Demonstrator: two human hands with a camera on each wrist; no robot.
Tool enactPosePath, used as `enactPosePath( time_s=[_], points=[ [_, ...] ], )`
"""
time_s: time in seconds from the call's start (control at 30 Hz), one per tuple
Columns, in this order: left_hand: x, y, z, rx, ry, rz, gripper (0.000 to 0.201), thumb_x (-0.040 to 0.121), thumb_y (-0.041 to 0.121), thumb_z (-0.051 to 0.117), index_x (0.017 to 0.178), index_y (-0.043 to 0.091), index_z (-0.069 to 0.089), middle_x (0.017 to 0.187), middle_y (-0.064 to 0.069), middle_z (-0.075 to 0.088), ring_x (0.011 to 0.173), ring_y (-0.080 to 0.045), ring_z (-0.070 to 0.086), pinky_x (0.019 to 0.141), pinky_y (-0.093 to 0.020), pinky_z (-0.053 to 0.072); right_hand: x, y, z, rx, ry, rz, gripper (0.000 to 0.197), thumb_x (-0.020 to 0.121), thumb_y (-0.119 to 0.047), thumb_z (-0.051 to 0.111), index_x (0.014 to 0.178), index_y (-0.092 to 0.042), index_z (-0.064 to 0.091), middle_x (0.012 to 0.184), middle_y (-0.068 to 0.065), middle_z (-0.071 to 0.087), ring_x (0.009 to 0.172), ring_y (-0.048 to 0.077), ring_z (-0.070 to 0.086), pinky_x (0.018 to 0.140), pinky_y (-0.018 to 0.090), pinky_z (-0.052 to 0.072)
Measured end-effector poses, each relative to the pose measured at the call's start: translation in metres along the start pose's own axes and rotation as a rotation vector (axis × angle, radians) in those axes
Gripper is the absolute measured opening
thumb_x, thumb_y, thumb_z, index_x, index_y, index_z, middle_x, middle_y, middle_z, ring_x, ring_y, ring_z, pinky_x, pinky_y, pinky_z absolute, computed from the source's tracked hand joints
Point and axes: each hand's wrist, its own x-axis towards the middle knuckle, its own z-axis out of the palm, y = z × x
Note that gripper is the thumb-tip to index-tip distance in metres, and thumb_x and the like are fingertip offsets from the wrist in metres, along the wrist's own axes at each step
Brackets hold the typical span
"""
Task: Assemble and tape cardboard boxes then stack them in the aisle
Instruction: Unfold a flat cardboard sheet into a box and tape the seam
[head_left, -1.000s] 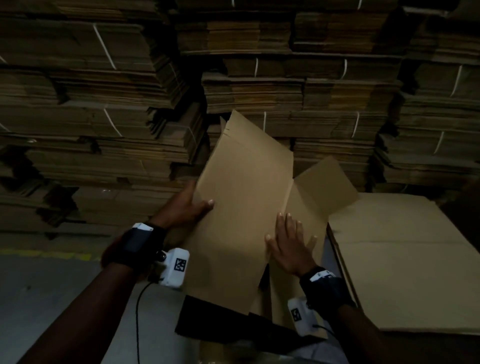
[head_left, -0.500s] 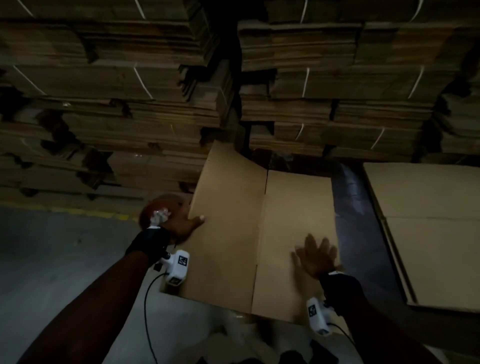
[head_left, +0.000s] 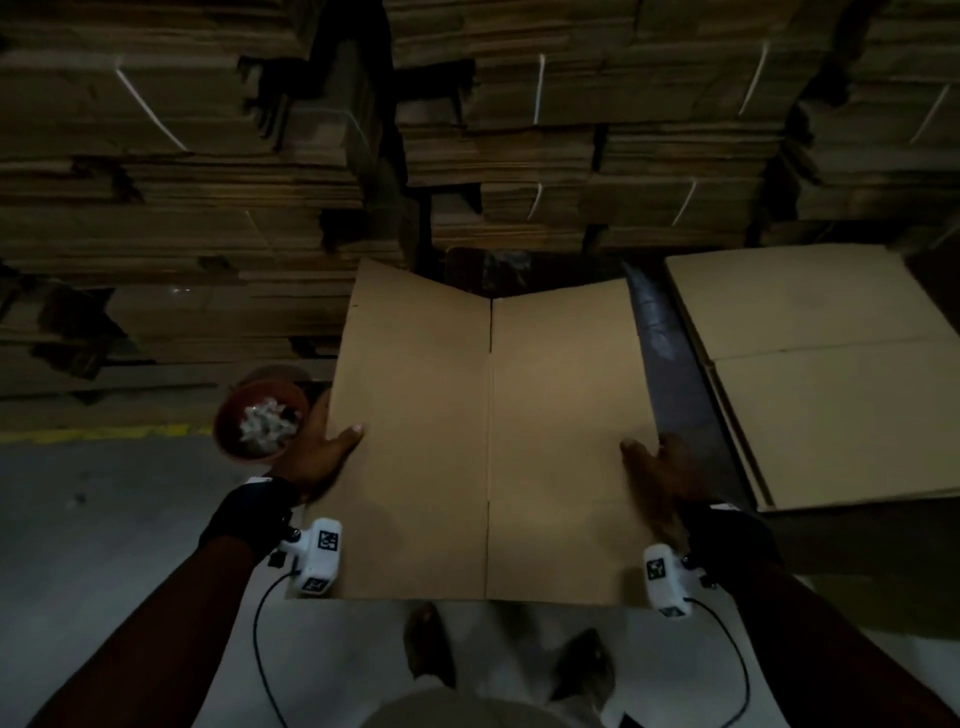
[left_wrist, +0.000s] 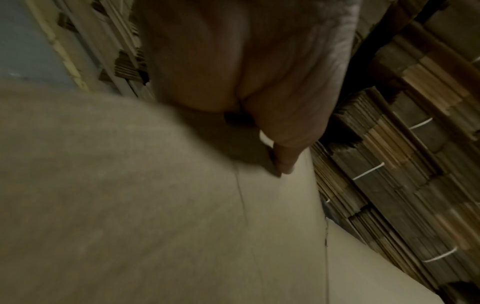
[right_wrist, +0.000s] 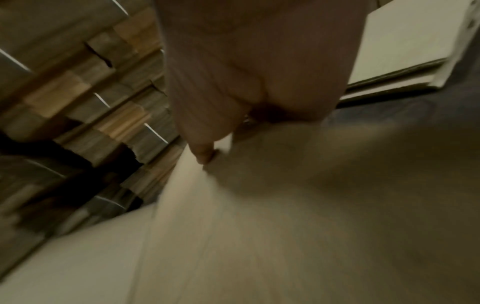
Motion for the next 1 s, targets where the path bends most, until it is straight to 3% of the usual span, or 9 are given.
enactPosePath(
  time_s=[0.1, 0.17, 0.27, 0.4, 0.6, 0.67, 0.73, 0.87, 1.0],
  points=[
    [0.0, 0.017, 0.012, 0.0, 0.02, 0.014, 0.061, 0.098, 0.021, 0.064, 0.15, 0.031, 0.033, 0.133, -0.01, 0.058, 0.117, -0.034, 0.06, 0.092, -0.05, 0.053, -0.016, -0.007, -0.003, 0.192, 0.065, -0.128, 0.042, 0.099, -0.032, 0.066, 0.131, -0.007, 0.052, 0.114, 0.005, 0.057, 0.104, 0.023, 0.056, 0.082, 0.028, 0.042],
    [-0.003, 0.036, 0.023, 0.01, -0.001, 0.053, 0.068, 0.095, 0.027, 0.066, 0.153, 0.033, 0.03, 0.135, -0.011, 0.058, 0.116, -0.035, 0.062, 0.09, -0.049, 0.055, -0.02, -0.005, -0.009, 0.266, 0.063, -0.21, 0.045, 0.096, -0.029, 0.066, 0.127, 0.001, 0.053, 0.112, 0.006, 0.058, 0.108, 0.027, 0.059, 0.073, 0.016, 0.045],
    [-0.007, 0.075, 0.033, 0.093, -0.03, 0.118, 0.059, 0.1, 0.023, 0.061, 0.148, 0.042, 0.032, 0.126, -0.003, 0.061, 0.097, -0.02, 0.066, 0.073, -0.026, 0.057, -0.022, 0.009, -0.034, 0.331, 0.059, -0.269, 0.033, 0.101, -0.019, 0.063, 0.125, 0.004, 0.057, 0.113, 0.01, 0.064, 0.105, 0.026, 0.064, 0.069, 0.001, 0.044],
    [-0.007, 0.127, 0.066, -0.007, -0.08, 0.2, 0.064, 0.098, 0.024, 0.064, 0.149, 0.051, 0.035, 0.136, -0.006, 0.061, 0.111, -0.035, 0.068, 0.087, -0.056, 0.058, -0.033, 0.035, -0.081, 0.546, 0.126, -0.255, 0.021, 0.102, -0.021, 0.061, 0.121, -0.014, 0.056, 0.111, -0.003, 0.069, 0.095, 0.0, 0.068, 0.072, 0.006, 0.049],
    [0.002, 0.215, 0.175, 0.153, -0.27, 0.451, 0.071, 0.092, 0.036, 0.069, 0.152, 0.044, 0.033, 0.141, -0.002, 0.057, 0.118, -0.026, 0.065, 0.093, -0.055, 0.056, -0.045, 0.098, -0.172, 0.698, 0.292, -0.255, 0.023, 0.103, -0.023, 0.058, 0.121, -0.009, 0.053, 0.108, 0.0, 0.069, 0.086, -0.007, 0.066, 0.069, 0.008, 0.05],
    [0.013, 0.24, 0.22, 0.202, -0.308, 0.489, 0.067, 0.096, 0.03, 0.068, 0.153, 0.038, 0.033, 0.14, -0.002, 0.057, 0.114, -0.021, 0.065, 0.092, -0.051, 0.057, -0.05, 0.124, -0.197, 0.726, 0.371, -0.244, 0.023, 0.103, -0.023, 0.059, 0.121, -0.01, 0.054, 0.11, -0.002, 0.069, 0.094, -0.004, 0.066, 0.073, 0.008, 0.049],
    [0.025, 0.263, 0.266, 0.205, -0.385, 0.489, 0.071, 0.094, 0.031, 0.07, 0.153, 0.039, 0.032, 0.139, -0.005, 0.059, 0.116, -0.028, 0.065, 0.092, -0.055, 0.056, -0.054, 0.146, -0.218, 0.761, 0.468, -0.221, 0.025, 0.103, -0.024, 0.06, 0.126, -0.016, 0.056, 0.117, -0.008, 0.068, 0.106, -0.001, 0.065, 0.084, 0.012, 0.051],
    [0.067, 0.311, 0.354, 0.376, -0.477, 0.56, 0.08, 0.089, 0.036, 0.071, 0.157, 0.031, 0.028, 0.148, -0.008, 0.051, 0.129, -0.031, 0.057, 0.102, -0.059, 0.049, -0.054, 0.184, -0.242, 0.794, 0.614, -0.087, 0.034, 0.101, -0.037, 0.062, 0.129, -0.02, 0.054, 0.123, 0.0, 0.066, 0.113, 0.017, 0.064, 0.1, 0.047, 0.053],
    [0.112, 0.357, 0.446, 0.545, -0.591, 0.681, 0.073, 0.095, 0.026, 0.069, 0.157, 0.028, 0.03, 0.147, -0.004, 0.052, 0.128, -0.022, 0.056, 0.109, -0.049, 0.047, -0.052, 0.205, -0.257, 0.829, 0.782, 0.044, 0.033, 0.103, -0.03, 0.059, 0.131, -0.013, 0.054, 0.126, 0.004, 0.064, 0.116, 0.021, 0.061, 0.105, 0.052, 0.048]
  ],
)
